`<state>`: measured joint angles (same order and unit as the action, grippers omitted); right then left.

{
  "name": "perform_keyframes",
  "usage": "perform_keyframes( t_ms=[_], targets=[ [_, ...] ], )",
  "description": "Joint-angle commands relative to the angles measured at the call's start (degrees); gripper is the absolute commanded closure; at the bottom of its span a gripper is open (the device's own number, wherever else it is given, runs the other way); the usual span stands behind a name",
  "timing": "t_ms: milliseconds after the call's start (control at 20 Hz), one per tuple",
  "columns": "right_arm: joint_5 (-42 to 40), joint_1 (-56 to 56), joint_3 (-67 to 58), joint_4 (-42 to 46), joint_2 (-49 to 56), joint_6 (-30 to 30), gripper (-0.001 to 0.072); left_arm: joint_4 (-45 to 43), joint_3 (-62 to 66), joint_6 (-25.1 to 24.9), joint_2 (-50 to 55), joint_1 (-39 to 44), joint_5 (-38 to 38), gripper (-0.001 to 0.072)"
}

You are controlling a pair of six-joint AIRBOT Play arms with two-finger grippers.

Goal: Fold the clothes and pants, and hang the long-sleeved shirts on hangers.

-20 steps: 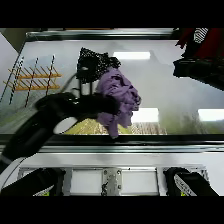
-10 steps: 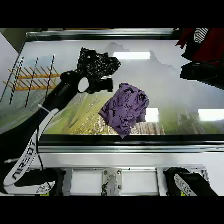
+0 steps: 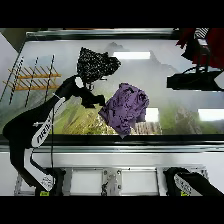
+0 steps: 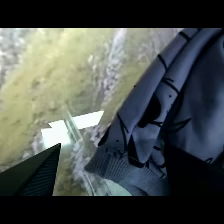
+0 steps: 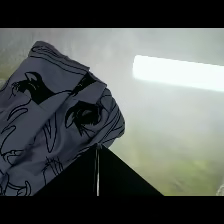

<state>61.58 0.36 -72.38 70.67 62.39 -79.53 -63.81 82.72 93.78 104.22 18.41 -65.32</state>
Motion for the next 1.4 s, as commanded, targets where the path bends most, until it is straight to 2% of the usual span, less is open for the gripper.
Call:
perform_keyframes(
  t_ms=[0, 50, 100, 150, 200, 250, 400, 650, 700, 750, 800, 1050, 1350],
  targets=[
    [0.9, 5.1, 0.0, -0.4, 3.3, 0.0, 0.0693, 5.4, 0.1, -5.7, 3.1, 1.9, -1.6, -0.0006],
    [0.9, 7.0, 0.0, -0.4, 4.6, 0.0, 0.0690, 5.3, 0.1, -6.6, 3.2, 2.6, -1.5, -0.0003],
    [0.9, 9.0, 0.0, -0.5, 6.1, -0.1, 0.0677, 5.3, 0.1, -7.0, 3.1, 3.1, -1.4, 0.0166],
    [0.9, 10.9, 0.0, -1.4, 7.9, -0.1, 0.0488, 5.2, 0.1, -7.0, 3.1, 3.5, -1.2, 0.0416],
    [0.9, 12.6, 0.0, -3.1, 9.6, -0.9, 0.0212, 5.2, 0.1, -7.0, 3.1, 3.6, -1.0, 0.0640],
    [0.9, 14.1, 0.0, -4.5, 11.5, -2.5, 0.0118, 5.3, 0.1, -7.0, 3.1, 3.6, -1.0, 0.0684],
    [0.6, 17.6, 0.0, -5.4, 18.4, -7.7, 0.0121, 5.3, 0.1, -7.0, 3.1, 3.3, -1.6, 0.0684],
    [-5.5, 19.4, 0.0, -8.0, 25.8, -8.4, 0.0132, 5.4, 0.1, -7.0, 3.0, 2.2, -3.0, 0.0684],
    [-7.0, 19.4, 0.0, -7.8, 25.8, -8.3, 0.0251, 5.3, 0.1, -7.0, 2.7, 1.9, -3.4, 0.0685],
    [-7.7, 19.3, -0.3, -7.7, 25.6, -7.9, 0.0515, 4.9, 0.1, -7.0, 1.8, 1.3, -3.5, 0.0685],
    [-8.0, 19.0, -0.8, -7.7, 25.0, -6.7, 0.0684, 4.9, 0.1, -7.0, 0.2, 0.6, -3.3, 0.0685],
    [-7.4, 16.7, -10.2, -7.5, 13.7, -0.3, 0.0696, 5.5, 3.8, -7.0, -17.4, -6.4, -2.3, 0.0685],
    [-7.4, 16.2, -22.3, -7.3, -5.6, 0.3, 0.0696, 5.4, 22.7, -6.8, -39.9, -6.9, 1.9, 0.0685]
  ],
)
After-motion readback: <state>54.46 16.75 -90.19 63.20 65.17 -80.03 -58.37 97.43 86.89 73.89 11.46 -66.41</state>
